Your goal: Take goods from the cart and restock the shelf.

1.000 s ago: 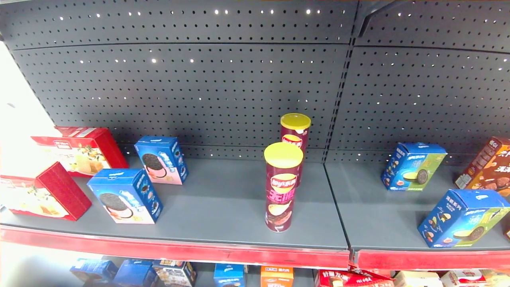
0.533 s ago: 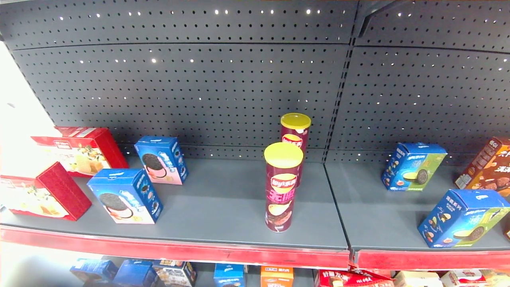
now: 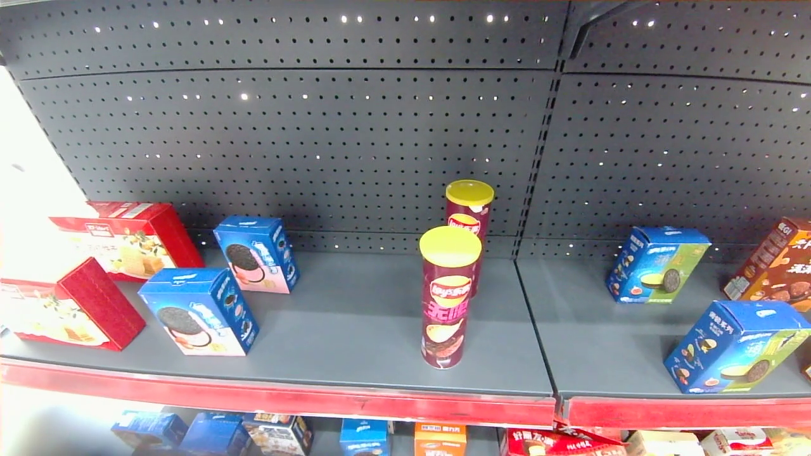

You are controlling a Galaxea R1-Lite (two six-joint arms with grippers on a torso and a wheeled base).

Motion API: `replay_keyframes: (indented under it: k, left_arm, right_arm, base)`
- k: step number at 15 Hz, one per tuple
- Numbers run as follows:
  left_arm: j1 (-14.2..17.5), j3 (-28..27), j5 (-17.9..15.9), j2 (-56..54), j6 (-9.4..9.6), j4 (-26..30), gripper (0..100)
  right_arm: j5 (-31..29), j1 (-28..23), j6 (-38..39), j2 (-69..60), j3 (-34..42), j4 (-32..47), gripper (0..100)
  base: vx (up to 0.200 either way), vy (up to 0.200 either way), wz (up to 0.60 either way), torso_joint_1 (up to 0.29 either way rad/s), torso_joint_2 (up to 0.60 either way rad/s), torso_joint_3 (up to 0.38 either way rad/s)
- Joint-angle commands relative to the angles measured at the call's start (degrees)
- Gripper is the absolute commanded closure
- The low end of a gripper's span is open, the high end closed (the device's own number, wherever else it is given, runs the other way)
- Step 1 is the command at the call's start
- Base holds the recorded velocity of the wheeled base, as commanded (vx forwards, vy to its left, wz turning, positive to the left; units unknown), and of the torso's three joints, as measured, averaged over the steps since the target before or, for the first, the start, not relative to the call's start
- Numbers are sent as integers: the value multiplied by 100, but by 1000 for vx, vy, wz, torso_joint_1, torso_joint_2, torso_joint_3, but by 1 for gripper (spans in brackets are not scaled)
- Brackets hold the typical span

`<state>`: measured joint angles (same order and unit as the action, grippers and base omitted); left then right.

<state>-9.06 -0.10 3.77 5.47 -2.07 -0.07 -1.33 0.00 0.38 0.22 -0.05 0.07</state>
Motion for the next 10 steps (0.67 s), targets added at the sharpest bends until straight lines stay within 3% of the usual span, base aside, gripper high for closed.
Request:
replay_keyframes:
  k: [1,6,8,9,10]
  left_arm:
    - [0,1,1,6,5,-1,0]
    - [0,1,-34,6,31,7,0]
    - [-263,-43,-148,77,93,16,0]
    - [-290,-403,-166,455,550,7,0]
    - [-316,-939,-280,1228,858,7,0]
  right_arm:
    - [1,0,-3,-22,5,1,0]
    - [1,0,-3,-22,5,1,0]
    - [1,0,-3,-22,5,1,0]
    - [1,0,-3,-22,5,1,0]
    - [1,0,-3,-22,5,1,0]
  base:
    - [0,0,0,0,0,0]
    - [0,0,0,0,0,0]
    - [0,0,0,0,0,0]
    - [0,0,0,0,0,0]
    - [0,0,0,0,0,0]
